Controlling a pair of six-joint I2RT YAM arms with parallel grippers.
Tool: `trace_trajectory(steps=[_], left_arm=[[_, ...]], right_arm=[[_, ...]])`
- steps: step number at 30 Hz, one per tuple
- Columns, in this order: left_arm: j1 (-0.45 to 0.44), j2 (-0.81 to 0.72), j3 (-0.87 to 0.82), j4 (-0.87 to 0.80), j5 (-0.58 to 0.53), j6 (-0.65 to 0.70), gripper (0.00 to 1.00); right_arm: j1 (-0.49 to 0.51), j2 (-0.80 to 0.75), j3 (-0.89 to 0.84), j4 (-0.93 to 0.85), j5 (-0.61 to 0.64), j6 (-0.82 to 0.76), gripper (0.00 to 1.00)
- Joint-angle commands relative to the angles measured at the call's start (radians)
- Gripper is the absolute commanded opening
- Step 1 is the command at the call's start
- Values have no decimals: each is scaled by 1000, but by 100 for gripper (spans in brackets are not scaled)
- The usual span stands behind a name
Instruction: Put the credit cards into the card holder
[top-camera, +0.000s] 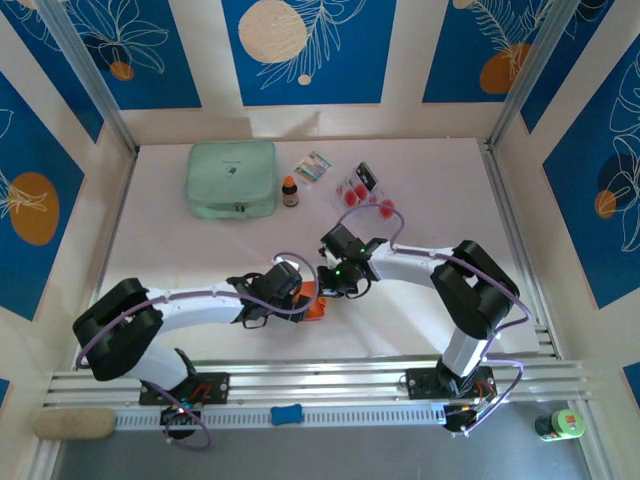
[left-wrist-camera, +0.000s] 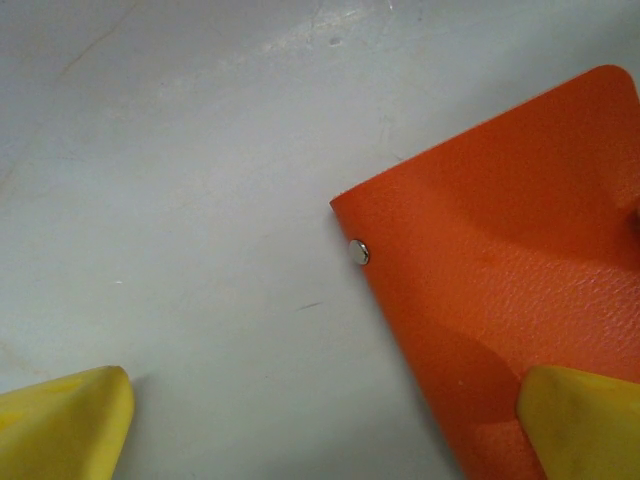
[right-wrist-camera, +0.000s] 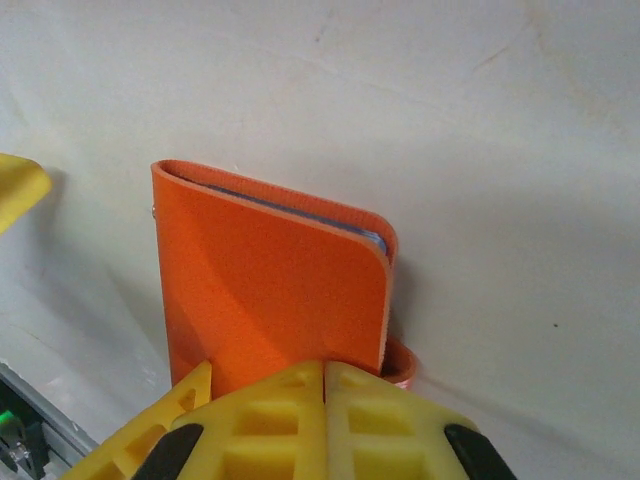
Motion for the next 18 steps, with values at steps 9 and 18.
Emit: trace_trajectory(steps=[9, 18], left_arm=[[-4, 10, -19, -39, -13, -3, 100], [-3, 7, -18, -49, -19, -6, 100]], right_arm=[[113, 59, -128, -17, 51, 4, 0], [151, 41, -248, 33, 97, 67, 0]])
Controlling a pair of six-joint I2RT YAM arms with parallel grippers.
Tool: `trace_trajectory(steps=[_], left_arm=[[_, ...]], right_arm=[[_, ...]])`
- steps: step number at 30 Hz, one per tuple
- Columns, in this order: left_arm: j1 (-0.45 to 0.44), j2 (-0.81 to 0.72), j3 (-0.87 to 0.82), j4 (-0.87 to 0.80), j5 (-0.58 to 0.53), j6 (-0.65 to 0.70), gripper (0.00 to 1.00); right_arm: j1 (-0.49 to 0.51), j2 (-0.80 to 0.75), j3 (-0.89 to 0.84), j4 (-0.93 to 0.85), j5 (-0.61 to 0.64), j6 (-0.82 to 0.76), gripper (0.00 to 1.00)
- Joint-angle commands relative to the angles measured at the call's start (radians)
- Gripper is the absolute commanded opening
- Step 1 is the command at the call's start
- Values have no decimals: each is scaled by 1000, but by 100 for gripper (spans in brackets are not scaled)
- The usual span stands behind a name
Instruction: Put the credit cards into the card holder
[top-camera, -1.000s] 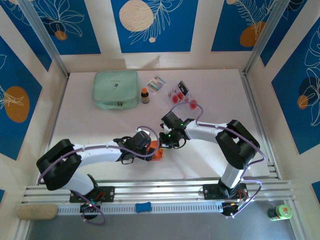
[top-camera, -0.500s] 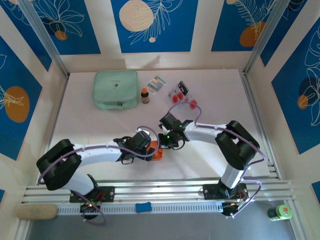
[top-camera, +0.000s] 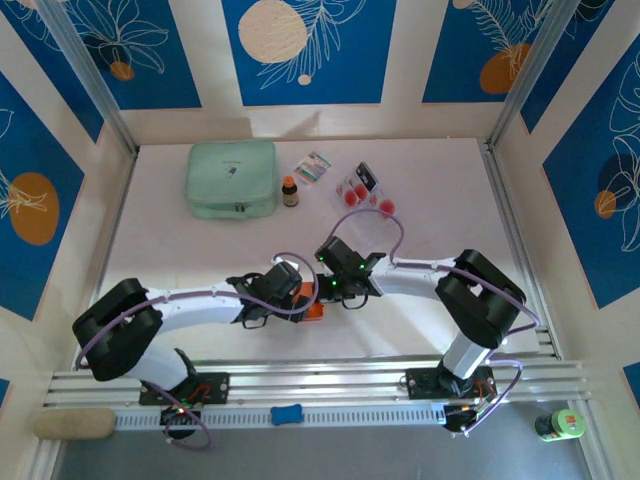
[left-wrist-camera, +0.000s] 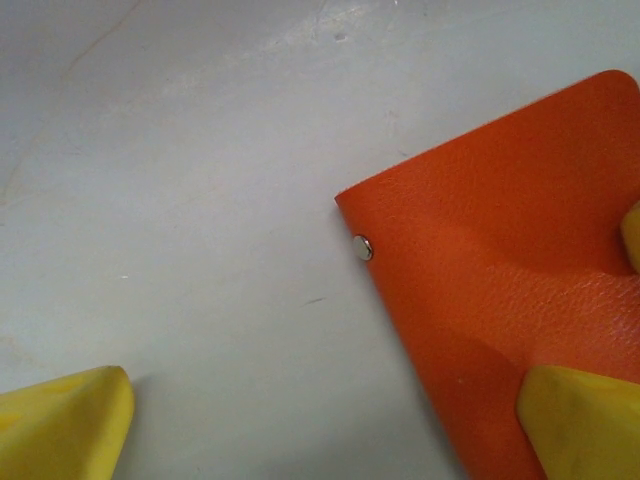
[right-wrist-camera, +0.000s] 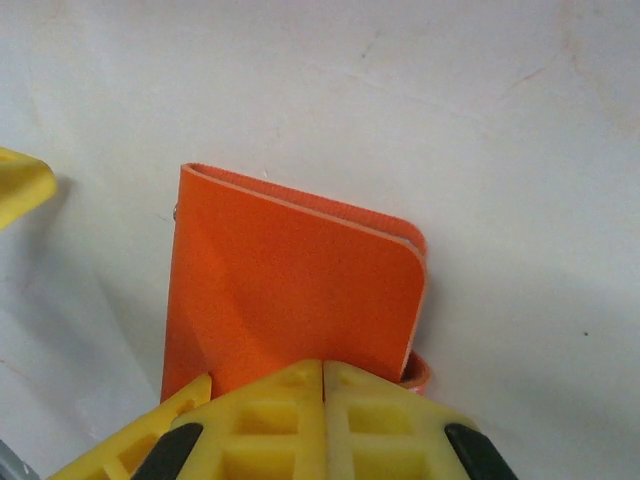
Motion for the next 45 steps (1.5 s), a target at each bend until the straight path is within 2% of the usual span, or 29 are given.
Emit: trace_trajectory(steps=[1, 10, 28, 37, 41, 45], left_arm=[[-4, 11, -19, -42, -17, -6, 100], [-3, 9, -21, -52, -32, -16, 100], [-3, 9, -33, -68, -60, -45, 100], [-3, 17, -29, -74, -64, -47, 100], [-3, 23, -22, -73, -60, -43, 100], [-3, 35, -21, -65, -56, -40, 100]], right_arm=[[64, 92, -135, -138, -53, 48, 0], [108, 35, -261, -22, -28, 91, 0], [238, 62, -376, 56, 82, 219, 0], [264, 61, -434, 72, 120, 295, 0], [264, 38, -430, 60, 125, 279, 0], [264, 13, -382, 15, 120, 199, 0]])
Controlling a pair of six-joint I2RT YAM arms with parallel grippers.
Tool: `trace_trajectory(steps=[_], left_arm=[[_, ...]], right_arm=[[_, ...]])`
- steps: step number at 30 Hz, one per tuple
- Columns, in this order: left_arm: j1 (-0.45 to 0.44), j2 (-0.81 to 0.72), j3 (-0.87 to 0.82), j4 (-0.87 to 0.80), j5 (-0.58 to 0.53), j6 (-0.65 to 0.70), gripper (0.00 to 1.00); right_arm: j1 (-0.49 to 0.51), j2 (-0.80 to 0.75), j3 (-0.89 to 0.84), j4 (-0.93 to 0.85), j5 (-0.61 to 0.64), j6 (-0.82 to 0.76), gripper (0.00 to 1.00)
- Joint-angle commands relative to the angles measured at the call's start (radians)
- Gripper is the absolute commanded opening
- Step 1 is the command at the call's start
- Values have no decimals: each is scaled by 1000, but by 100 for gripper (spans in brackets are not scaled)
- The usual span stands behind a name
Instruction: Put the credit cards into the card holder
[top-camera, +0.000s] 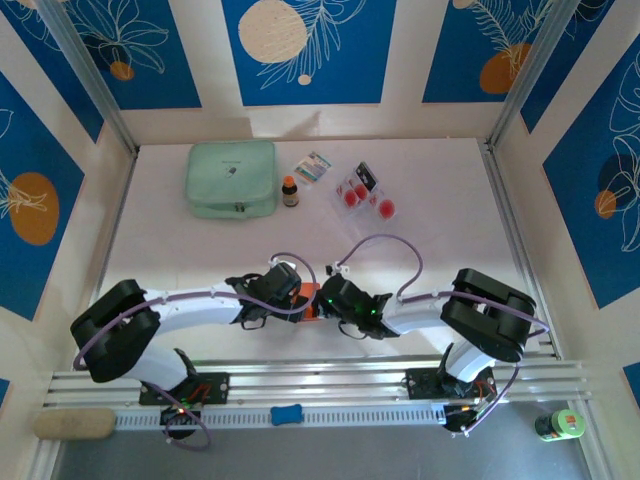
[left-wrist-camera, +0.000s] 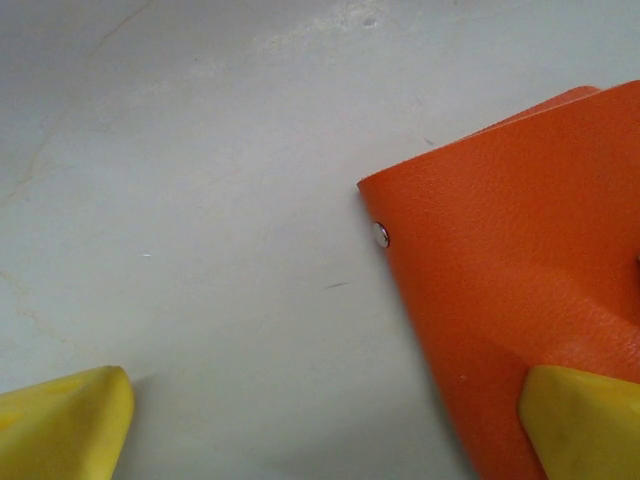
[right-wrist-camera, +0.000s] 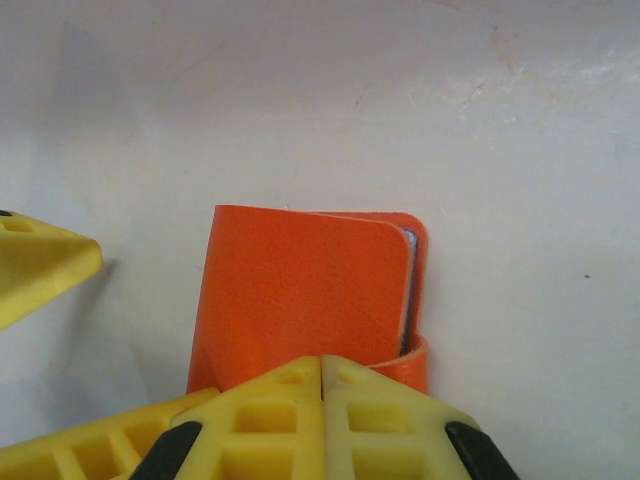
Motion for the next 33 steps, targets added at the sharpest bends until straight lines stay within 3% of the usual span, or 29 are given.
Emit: trace_trajectory(steps=[1, 23, 29, 33], left_arm=[[-2, 46, -17, -35, -36, -5, 100], [-2, 29, -17, -6, -16, 0, 100], [-2, 7, -17, -20, -23, -5, 100], [-2, -18, -24, -19, -34, -17, 100]], right_arm=[[71, 85, -65, -503, -251, -61, 0], [11, 112, 84, -625, -313, -119, 1], [-15, 72, 104, -625, -354, -123, 11], [-51, 36, 136, -637, -384, -143, 27]])
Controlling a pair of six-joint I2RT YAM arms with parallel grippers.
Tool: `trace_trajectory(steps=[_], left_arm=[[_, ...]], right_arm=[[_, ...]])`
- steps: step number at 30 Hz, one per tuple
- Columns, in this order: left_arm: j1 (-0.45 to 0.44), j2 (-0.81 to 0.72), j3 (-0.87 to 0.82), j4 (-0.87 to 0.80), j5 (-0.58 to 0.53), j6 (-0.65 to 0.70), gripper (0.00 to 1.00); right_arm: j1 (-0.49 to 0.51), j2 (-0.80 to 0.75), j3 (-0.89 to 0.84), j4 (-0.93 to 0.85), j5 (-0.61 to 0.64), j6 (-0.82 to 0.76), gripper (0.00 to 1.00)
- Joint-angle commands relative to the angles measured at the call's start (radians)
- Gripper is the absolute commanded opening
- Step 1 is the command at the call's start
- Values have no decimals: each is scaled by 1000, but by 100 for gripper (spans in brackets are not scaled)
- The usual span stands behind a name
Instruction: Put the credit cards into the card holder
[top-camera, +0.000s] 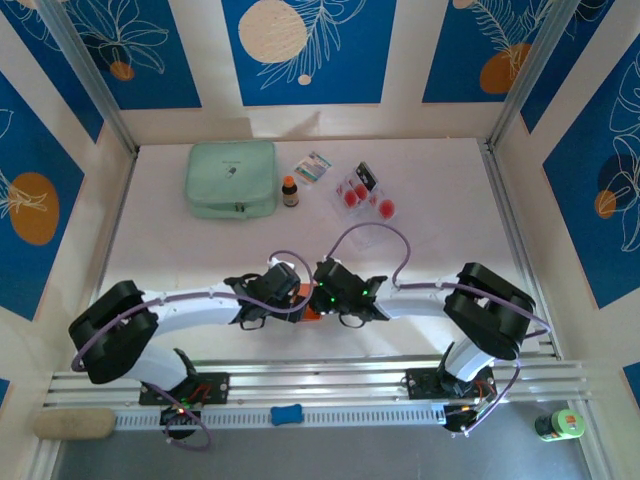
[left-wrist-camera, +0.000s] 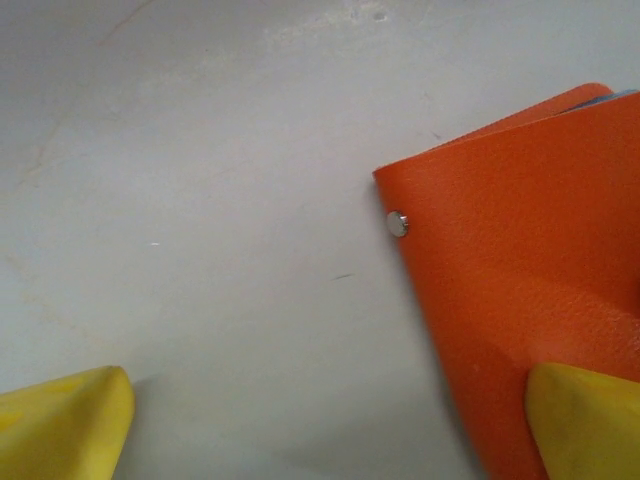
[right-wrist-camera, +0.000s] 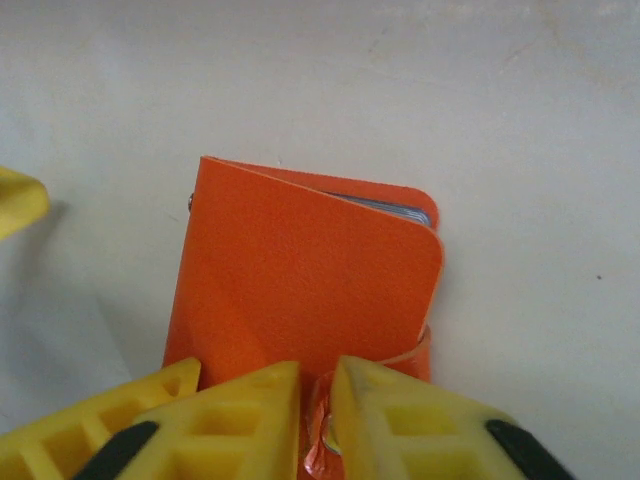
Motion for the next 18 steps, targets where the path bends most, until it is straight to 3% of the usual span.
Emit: trace_trajectory(steps=[1, 18], left_arm=[[-2, -4, -19, -4, -38, -6, 100], [21, -176, -49, 84, -119, -92, 100]], right_arm=[[4, 23, -36, -292, -232, -20, 31], [-283, -304, -42, -305, -379, -50, 57]])
